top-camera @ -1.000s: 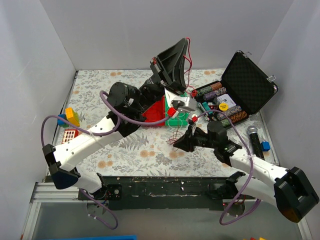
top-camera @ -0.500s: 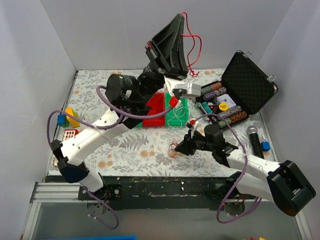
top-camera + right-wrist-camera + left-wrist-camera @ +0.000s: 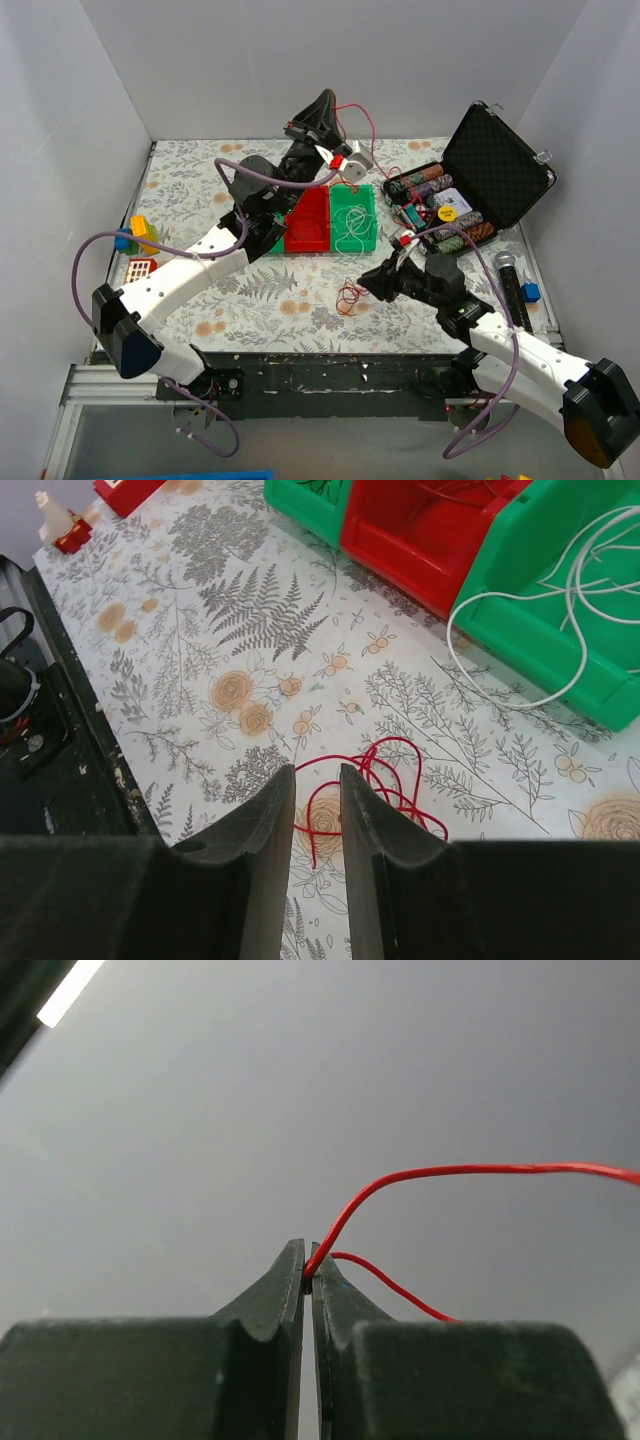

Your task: Untangle the cables

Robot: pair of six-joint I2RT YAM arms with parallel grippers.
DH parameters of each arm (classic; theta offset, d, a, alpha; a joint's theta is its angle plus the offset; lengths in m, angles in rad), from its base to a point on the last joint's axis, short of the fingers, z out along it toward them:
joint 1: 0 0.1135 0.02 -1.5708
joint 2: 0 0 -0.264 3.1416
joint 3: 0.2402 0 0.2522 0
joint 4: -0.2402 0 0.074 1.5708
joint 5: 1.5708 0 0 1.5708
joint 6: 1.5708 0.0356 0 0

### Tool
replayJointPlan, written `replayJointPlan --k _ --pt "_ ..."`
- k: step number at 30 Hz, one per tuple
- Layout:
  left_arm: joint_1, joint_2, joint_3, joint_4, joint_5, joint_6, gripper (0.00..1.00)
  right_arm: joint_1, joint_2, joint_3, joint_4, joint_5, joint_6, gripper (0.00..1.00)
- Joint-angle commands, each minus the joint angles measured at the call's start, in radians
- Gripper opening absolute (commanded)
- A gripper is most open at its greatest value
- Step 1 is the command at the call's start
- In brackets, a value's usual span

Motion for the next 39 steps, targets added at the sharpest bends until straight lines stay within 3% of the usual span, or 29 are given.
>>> replayJointPlan --k 1,13,22,39 --pt "0.080 -0.096 -0.141 0.015 -0.036 -0.214 0.00 0.007 -0.016 -0.014 0.005 0.095 0.016 0.32" --pt "0.318 -0.064 -0.124 -0.074 -0.039 -0.777 0.00 0.007 0.027 -0.011 0.008 0.104 0.032 0.29" --pt "0.367 -0.081 -0.237 0.006 0.033 -0.820 0.00 0.007 0.022 -0.011 -0.021 0.110 0.025 0.28" --pt "0.402 -0.067 -0.360 0.003 0.142 -0.841 0.00 0.007 -0.003 -0.020 -0.055 0.139 0.024 0.27"
